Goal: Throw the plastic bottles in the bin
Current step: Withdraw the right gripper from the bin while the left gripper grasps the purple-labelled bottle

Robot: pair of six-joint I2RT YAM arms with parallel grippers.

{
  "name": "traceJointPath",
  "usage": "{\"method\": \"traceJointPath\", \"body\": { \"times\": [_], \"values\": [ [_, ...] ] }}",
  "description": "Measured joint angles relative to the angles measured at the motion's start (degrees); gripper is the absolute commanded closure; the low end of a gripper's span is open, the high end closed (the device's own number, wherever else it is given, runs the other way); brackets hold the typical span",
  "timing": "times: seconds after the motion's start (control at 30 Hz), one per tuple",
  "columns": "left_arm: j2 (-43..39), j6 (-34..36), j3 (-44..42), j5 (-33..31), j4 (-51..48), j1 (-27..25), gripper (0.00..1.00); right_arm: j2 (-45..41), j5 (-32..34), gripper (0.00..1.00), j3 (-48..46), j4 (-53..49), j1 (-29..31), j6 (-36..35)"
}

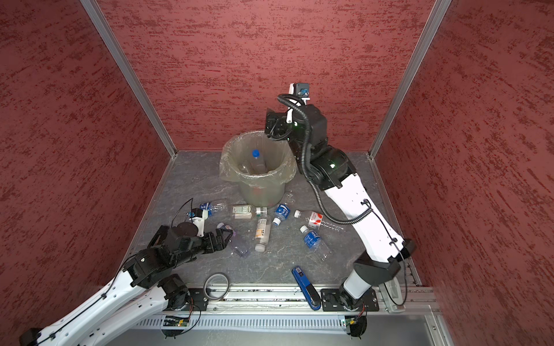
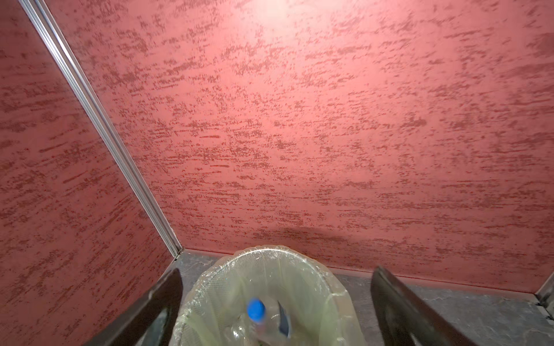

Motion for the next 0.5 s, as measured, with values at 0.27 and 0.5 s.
{"method": "traceJointPath", "body": {
  "times": [0.27, 0.5],
  "values": [
    [2.2, -3.6, 0.0, -3.0, -0.9, -0.4, 0.0, -8.5, -0.1, 0.03, -12.9, 2.1, 0.0, 1.2],
    [5.6, -5.0, 0.0, -3.7, -0.8, -1.1, 0.0, -15.4, -0.5, 0.03, -23.4, 1.9, 0.0, 2.9]
  ]
}}
